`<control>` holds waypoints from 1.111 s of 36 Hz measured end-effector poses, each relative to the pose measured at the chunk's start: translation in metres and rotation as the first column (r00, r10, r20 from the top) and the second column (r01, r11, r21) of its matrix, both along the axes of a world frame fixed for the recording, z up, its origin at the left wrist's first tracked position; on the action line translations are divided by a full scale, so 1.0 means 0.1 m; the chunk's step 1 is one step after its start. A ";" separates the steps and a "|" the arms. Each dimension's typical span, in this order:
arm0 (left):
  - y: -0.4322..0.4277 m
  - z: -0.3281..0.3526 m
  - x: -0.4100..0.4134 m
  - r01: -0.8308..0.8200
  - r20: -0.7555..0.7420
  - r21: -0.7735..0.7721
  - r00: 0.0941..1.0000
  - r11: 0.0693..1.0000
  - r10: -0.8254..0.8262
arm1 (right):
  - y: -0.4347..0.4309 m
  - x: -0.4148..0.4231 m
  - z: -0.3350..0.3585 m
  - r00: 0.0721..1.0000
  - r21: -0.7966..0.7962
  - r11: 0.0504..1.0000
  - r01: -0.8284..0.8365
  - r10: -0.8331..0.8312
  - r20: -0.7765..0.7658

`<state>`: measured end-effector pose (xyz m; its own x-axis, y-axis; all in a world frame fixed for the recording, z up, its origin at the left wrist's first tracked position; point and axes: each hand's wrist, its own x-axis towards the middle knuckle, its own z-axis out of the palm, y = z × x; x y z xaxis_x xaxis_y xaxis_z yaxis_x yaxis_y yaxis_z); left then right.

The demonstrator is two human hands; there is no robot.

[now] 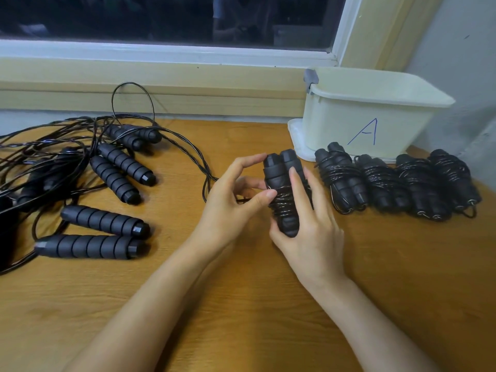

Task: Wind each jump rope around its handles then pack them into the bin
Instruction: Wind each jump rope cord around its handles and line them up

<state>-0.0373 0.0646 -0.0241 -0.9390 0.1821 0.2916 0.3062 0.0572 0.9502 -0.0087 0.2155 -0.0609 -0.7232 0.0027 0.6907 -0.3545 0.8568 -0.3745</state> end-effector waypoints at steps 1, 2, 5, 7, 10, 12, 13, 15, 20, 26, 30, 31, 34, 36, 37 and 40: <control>0.00 0.00 0.00 0.007 -0.002 -0.007 1.000 1.000 -0.007 | 0.01 0.00 -0.01 1.000 -0.031 0.999 -0.016 0.015 -0.011; -0.01 0.01 0.00 0.016 -0.001 -0.009 1.000 1.000 -0.016 | 0.02 -0.01 -0.02 0.999 -0.067 0.997 -0.033 0.031 -0.019; -0.01 0.03 -0.01 0.036 0.018 0.009 0.999 0.999 -0.036 | 0.03 -0.02 -0.04 0.994 -0.190 0.976 -0.106 0.103 -0.028; -0.01 0.03 -0.01 0.045 0.028 0.015 0.999 0.999 -0.045 | 0.02 -0.03 -0.05 0.989 -0.251 0.957 -0.147 0.143 -0.032; -0.02 0.04 0.00 0.059 0.053 0.011 0.997 0.998 -0.060 | -0.01 -0.03 -0.04 0.981 -0.334 0.923 -0.193 0.191 -0.038; -0.02 0.06 0.01 0.081 0.065 0.012 0.995 0.997 -0.082 | -0.02 -0.02 -0.04 0.977 -0.371 0.904 -0.211 0.211 -0.041; -0.02 0.06 0.02 0.096 0.070 0.017 0.993 0.995 -0.097 | -0.02 -0.02 -0.05 0.974 -0.396 0.891 -0.222 0.222 -0.044; -0.02 0.06 0.03 0.114 0.086 0.036 0.989 0.993 -0.117 | -0.02 -0.02 -0.05 0.964 -0.455 0.853 -0.255 0.260 -0.054; 0.03 0.06 0.05 0.108 0.115 0.067 0.987 0.992 -0.115 | -0.02 -0.02 -0.03 0.943 -0.524 0.793 -0.311 0.326 -0.066; 0.07 0.08 0.07 0.148 0.157 0.152 0.973 0.977 -0.172 | -0.03 0.00 -0.01 0.937 -0.570 0.758 -0.318 0.345 -0.064; 0.03 0.11 0.06 0.146 0.161 0.164 0.972 0.976 -0.172 | -0.02 0.01 0.01 0.931 -0.546 0.770 -0.331 0.362 -0.053; 0.02 0.11 0.06 0.137 0.161 0.170 0.973 0.976 -0.165 | -0.02 0.02 0.01 0.928 -0.541 0.771 -0.336 0.369 -0.051; 0.00 0.12 0.05 0.102 0.170 0.188 0.976 0.977 -0.135 | -0.02 0.01 0.00 0.912 -0.528 0.767 -0.364 0.408 -0.036; -0.01 0.12 0.04 0.074 0.186 0.195 0.976 0.978 -0.111 | -0.03 0.00 0.00 0.906 -0.500 0.781 -0.374 0.423 -0.017; -0.01 0.11 0.03 0.062 0.197 0.195 0.975 0.979 -0.101 | -0.03 0.00 -0.01 0.906 -0.478 0.794 -0.375 0.424 -0.006; -0.03 0.08 0.01 0.031 0.230 0.199 0.970 0.980 -0.078 | -0.03 -0.01 -0.03 0.910 -0.414 0.831 -0.372 0.415 0.016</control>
<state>-0.0360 0.0619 -0.0161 -0.9755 0.1972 0.0976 0.0696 -0.1441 0.9871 -0.0102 0.2124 -0.0638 -0.7866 -0.0421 0.6161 -0.5720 0.4256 -0.7012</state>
